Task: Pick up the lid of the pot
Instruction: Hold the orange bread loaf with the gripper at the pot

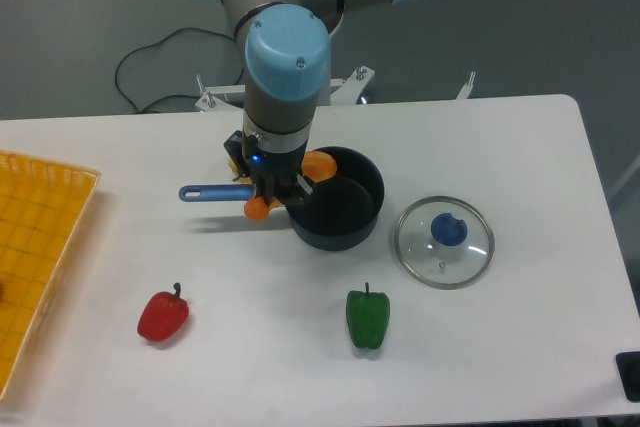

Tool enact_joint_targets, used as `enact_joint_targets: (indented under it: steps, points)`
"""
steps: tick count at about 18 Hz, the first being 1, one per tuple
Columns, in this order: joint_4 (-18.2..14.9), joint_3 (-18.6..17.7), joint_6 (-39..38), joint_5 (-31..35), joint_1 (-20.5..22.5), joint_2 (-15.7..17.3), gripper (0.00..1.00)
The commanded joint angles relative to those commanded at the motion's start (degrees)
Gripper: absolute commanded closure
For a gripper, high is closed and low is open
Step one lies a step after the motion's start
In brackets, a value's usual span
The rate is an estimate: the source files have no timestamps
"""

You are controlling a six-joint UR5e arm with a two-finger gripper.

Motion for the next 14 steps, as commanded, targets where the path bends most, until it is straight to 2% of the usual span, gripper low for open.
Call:
enact_joint_targets:
  steps: [10, 14]
  points:
    - [2.3, -1.0, 0.1, -0.1, -0.6, -1.1, 0.83]
    - [5.9, -2.0, 0.2, 0.0, -0.7, -2.5, 0.8]
